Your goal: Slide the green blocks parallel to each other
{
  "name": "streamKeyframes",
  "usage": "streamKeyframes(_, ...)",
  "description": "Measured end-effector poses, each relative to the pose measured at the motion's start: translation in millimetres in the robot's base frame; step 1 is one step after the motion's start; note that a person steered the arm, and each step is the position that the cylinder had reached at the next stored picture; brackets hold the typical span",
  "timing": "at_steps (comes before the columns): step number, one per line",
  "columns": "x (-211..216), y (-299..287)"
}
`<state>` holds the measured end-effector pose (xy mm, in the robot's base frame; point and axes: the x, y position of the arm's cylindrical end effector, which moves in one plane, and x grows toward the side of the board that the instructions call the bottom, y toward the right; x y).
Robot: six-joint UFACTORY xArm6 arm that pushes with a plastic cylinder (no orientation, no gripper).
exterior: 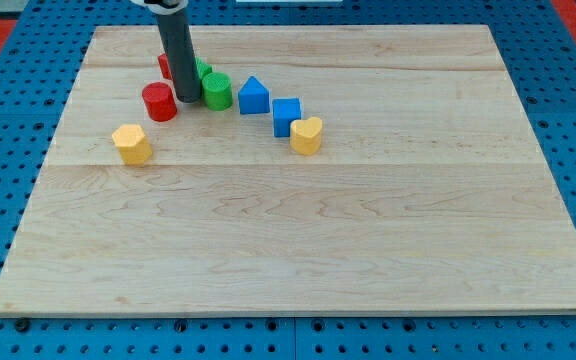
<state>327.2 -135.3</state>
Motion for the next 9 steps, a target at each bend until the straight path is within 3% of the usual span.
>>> streamKeyframes(2,-12,-71)
streamKeyframes(4,-21,-89)
streamKeyframes(7,-9,-33)
streamKeyframes(9,-59,57)
